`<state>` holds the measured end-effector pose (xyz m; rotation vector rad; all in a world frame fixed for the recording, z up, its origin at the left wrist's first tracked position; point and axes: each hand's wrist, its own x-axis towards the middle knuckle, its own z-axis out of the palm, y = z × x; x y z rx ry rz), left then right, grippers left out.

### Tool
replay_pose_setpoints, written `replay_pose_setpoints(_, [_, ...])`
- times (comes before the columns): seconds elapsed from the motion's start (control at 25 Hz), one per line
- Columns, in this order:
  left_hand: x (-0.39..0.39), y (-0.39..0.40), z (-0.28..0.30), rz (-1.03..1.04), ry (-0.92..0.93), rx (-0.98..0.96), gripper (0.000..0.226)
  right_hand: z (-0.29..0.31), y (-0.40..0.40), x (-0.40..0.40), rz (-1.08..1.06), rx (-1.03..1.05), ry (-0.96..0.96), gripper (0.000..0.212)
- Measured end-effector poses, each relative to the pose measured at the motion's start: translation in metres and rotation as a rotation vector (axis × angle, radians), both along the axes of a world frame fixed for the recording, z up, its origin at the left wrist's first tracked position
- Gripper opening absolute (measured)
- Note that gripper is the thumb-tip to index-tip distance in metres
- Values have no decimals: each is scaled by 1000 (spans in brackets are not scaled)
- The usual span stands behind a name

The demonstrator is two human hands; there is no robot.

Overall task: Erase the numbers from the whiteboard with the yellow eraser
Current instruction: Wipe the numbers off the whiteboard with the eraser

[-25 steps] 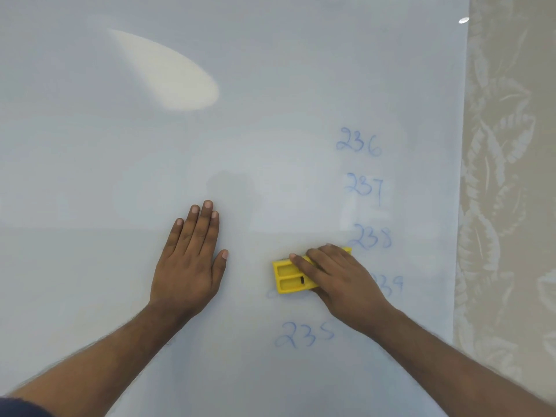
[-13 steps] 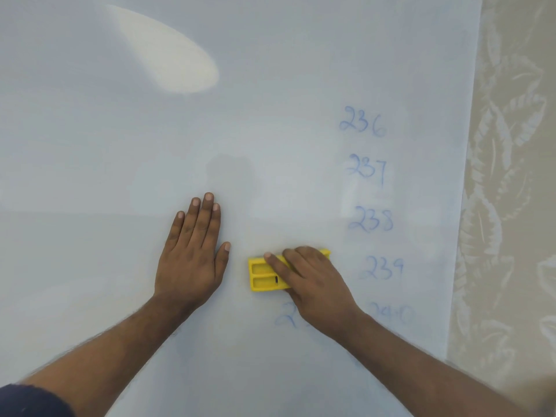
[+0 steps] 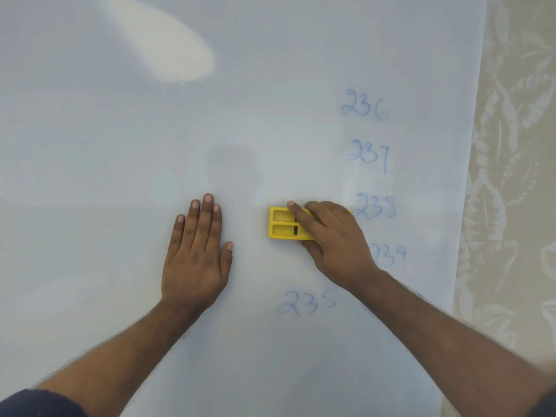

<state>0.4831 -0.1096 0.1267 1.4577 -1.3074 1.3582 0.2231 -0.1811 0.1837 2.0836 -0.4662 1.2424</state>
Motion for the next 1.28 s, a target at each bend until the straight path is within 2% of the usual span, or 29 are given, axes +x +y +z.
replay_pose_setpoints(0.12, [-1, 0, -2, -3, 0, 11, 65, -16, 6, 15, 34, 1, -18, 59])
replay_pose_setpoints(0.24, [0, 1, -3, -16, -8, 11, 66, -50, 9, 12, 41, -38, 117, 57])
replay_pose_setpoints(0.4, [4, 4, -6, -17, -40, 30, 66, -102, -6, -22, -42, -102, 321, 65])
replay_pose_setpoints(0.52, [3, 4, -10, -15, -35, 37, 66, -100, -19, -57, -90, -144, 397, 66])
replay_pose_setpoints(0.6, [1, 3, -12, -12, -21, 35, 65, -84, -18, -60, -78, -108, 343, 60])
replay_pose_setpoints(0.76, [-1, 1, -17, -11, -3, 21, 65, -61, -2, -25, -30, 0, 118, 55])
replay_pose_setpoints(0.84, [-1, 0, -19, -17, -1, 19, 66, -68, 6, -2, 1, 17, 103, 54])
replay_pose_setpoints(0.96, [0, 2, -19, -25, -6, 23, 66, -96, 10, 18, 35, -29, 232, 61])
replay_pose_setpoints(1.08, [1, 3, -19, -28, -21, 39, 67, -111, 4, 0, -18, -110, 417, 68])
replay_pose_setpoints(1.28, [2, 4, -21, -6, -34, 59, 66, -102, -9, -47, -98, -247, 638, 57])
